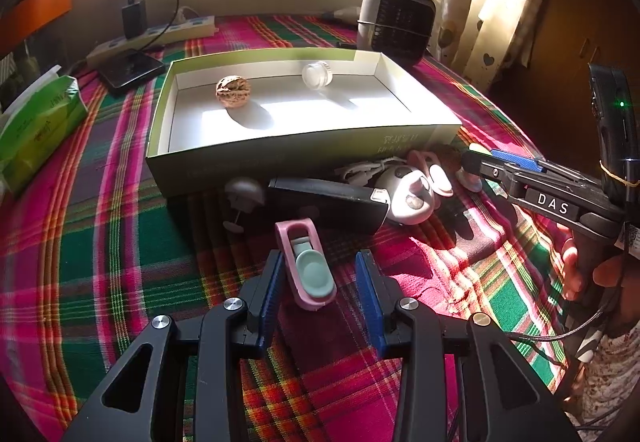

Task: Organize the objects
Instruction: 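Close right tool around the green-lidded jar while left tool lowers to the pink clip, then close left tool on the pink-and-teal clip and lift it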

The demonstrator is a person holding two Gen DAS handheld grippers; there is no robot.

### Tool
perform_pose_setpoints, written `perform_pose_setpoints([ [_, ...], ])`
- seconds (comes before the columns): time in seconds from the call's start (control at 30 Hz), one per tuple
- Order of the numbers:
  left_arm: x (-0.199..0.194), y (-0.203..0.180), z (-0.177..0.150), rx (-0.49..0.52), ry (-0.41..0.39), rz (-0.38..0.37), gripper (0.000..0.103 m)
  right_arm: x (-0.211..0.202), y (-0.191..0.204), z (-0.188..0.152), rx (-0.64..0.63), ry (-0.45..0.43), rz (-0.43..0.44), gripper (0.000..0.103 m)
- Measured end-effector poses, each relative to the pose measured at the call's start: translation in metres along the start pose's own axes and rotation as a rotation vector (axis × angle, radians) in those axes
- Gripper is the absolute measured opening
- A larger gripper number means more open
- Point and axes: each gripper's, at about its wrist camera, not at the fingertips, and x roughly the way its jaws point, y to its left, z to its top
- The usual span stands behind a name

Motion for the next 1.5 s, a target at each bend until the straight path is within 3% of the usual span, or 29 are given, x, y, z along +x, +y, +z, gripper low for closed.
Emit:
perform_pose_setpoints([
  [0.3,0.002,-0.003,0.002,-0.009,-0.003,0.036,0.035,-0.008,-0.002,-0.001,-0.019,-0.031,-0.045,0.050],
  [0.53,0.002,-0.003,0.002,-0.013,-0.003,0.038,0.035,-0.004,-0.008,-0.003,-0.001,-0.011,-0.009,0.049],
  [0.93,0.002,-0.006,0.001,-0.042,-0.020,0.069,0.035,0.003,-0.009,-0.001,-0.003,0.014,0.022,0.035],
  [1.23,0.003,-0.007,0.002,-0.059,-0.023,0.082,0.034,0.003,-0.010,-0.002,0.005,0.012,0.027,0.035],
  [1.5,0.003,-0.004,0.001,-0.080,-0.025,0.109,0.021,0.002,-0.012,-0.002,0.016,0.009,0.033,0.035],
])
